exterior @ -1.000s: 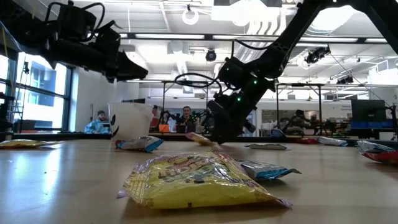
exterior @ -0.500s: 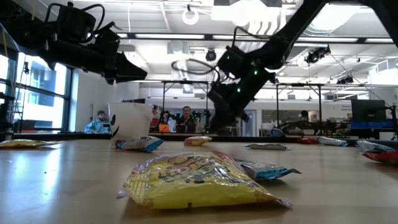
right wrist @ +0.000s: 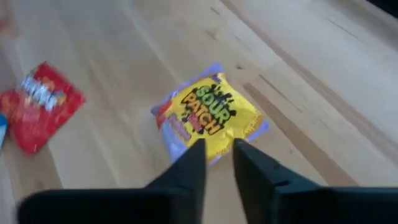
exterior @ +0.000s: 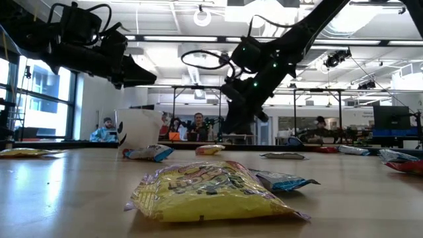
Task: Sort candy
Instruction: Put the yellow candy into the purple bucket
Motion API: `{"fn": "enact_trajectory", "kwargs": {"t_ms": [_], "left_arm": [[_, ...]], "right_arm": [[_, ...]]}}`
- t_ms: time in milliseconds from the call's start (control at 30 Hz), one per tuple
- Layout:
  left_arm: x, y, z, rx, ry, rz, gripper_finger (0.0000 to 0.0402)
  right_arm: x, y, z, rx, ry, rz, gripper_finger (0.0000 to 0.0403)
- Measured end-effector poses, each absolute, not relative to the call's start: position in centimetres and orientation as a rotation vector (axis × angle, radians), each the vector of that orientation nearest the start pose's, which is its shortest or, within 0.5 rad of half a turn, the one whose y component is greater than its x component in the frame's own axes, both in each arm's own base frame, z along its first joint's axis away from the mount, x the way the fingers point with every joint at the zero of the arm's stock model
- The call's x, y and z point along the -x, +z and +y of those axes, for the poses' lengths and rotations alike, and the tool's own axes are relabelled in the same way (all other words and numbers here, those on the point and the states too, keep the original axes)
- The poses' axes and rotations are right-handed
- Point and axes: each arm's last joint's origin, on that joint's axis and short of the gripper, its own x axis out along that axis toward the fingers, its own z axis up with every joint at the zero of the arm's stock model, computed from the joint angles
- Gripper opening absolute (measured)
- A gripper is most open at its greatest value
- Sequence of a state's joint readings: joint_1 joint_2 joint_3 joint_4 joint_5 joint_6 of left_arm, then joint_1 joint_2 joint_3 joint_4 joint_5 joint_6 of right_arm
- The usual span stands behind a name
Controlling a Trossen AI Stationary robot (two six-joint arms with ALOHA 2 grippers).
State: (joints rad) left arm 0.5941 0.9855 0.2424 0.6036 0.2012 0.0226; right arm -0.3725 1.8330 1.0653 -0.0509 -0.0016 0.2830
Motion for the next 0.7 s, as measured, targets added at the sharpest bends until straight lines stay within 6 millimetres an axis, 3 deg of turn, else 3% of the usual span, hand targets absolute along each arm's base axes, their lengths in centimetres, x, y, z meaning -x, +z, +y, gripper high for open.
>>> {"fn": "enact_trajectory", "kwargs": {"t_ms": [167, 300, 700], "left_arm": [[-16.1, 18.9, 10.2, 0.036, 0.391, 0.133, 0.0142], [-16.1, 18.9, 10.2, 0.035, 0.391, 0.134, 0.0142], [-16.1, 18.8, 10.2, 0.03, 0.39, 0.142, 0.0142]], "right_arm": [[-34.6, 14.8, -14.9, -0.555, -0.577, 0.728, 0.0168], [-34.7, 13.2, -15.8, -0.632, -0.596, 0.721, 0.0213], [-35.6, 11.3, -16.4, -0.714, -0.536, 0.659, 0.0224]]}}
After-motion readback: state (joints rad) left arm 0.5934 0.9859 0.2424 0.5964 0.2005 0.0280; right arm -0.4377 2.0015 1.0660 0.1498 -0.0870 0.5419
